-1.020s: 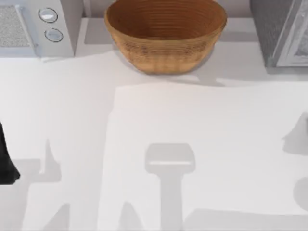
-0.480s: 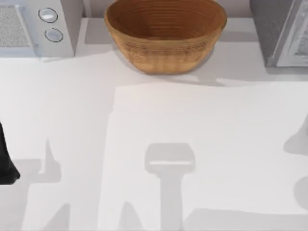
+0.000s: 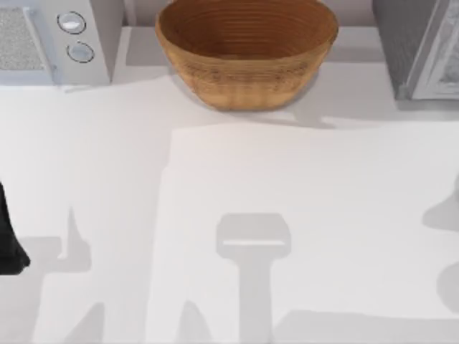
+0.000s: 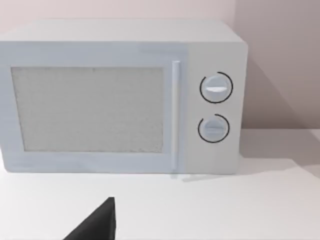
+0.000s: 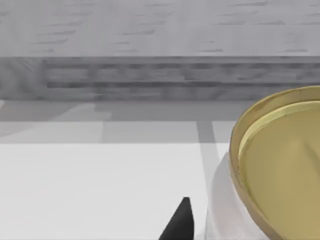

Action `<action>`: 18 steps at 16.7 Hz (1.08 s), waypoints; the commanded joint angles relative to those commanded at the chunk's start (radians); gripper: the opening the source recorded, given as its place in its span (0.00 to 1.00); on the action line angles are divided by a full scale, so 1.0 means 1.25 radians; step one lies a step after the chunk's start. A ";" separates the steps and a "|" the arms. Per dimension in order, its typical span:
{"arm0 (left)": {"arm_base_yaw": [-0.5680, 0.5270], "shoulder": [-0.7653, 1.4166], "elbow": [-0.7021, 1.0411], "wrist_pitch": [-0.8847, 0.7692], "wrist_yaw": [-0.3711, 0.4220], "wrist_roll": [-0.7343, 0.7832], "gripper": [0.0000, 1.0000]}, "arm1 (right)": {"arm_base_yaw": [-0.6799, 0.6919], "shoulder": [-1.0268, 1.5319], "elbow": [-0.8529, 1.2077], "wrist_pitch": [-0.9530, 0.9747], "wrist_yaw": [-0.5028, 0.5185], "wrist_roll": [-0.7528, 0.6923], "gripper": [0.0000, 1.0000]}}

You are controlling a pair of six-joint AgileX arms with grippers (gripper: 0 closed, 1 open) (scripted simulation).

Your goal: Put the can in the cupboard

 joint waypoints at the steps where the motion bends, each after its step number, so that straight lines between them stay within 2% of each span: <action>1: 0.000 0.000 0.000 0.000 0.000 0.000 1.00 | 0.000 0.000 0.000 0.000 0.000 0.000 0.00; 11: 0.000 0.000 0.000 0.000 0.000 0.000 1.00 | -0.001 -0.030 0.003 -0.029 -0.001 0.004 0.00; 14: 0.000 0.000 0.000 0.000 0.000 0.000 1.00 | 0.001 -0.127 0.014 -0.133 -0.004 0.009 0.00; 18: 0.000 0.000 0.000 0.000 0.000 0.000 1.00 | 0.003 -0.320 0.037 -0.366 -0.008 0.009 0.00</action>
